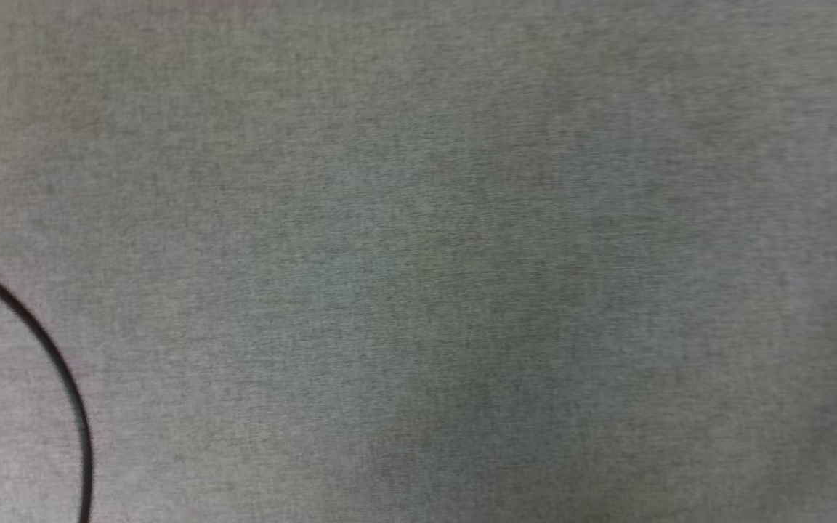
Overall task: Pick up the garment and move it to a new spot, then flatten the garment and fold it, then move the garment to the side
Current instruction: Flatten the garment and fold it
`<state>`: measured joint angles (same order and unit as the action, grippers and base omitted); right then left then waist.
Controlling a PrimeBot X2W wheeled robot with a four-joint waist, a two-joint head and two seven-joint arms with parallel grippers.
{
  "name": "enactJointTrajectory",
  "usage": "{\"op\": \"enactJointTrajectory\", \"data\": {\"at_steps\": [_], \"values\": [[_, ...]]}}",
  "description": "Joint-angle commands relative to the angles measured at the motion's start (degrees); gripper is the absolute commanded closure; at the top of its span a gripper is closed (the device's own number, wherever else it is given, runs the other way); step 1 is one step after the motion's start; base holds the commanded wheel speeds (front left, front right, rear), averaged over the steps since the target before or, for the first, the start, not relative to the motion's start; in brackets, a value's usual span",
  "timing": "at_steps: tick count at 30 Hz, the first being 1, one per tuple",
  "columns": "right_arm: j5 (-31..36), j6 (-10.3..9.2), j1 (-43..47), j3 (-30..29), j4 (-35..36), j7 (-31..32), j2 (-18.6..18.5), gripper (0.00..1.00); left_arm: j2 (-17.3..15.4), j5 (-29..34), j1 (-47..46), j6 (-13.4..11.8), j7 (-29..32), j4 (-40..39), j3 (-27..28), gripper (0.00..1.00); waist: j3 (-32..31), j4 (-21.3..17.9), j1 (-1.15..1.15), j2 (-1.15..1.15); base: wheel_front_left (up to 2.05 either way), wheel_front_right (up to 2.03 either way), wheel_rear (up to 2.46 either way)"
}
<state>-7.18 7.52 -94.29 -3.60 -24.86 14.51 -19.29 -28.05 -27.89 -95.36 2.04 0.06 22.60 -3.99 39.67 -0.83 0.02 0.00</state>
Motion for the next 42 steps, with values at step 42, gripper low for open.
{"op": "enactJointTrajectory", "data": {"at_steps": [42], "values": [[-21.3,-0.09,72.7,5.2,3.8,15.1,-8.3,1.00,-5.9,-6.9,87.3,0.0,6.8,-11.9,-8.9,1.00,-30.8,0.3,-0.02,0.00,0.00,0.00,0.00]]}}
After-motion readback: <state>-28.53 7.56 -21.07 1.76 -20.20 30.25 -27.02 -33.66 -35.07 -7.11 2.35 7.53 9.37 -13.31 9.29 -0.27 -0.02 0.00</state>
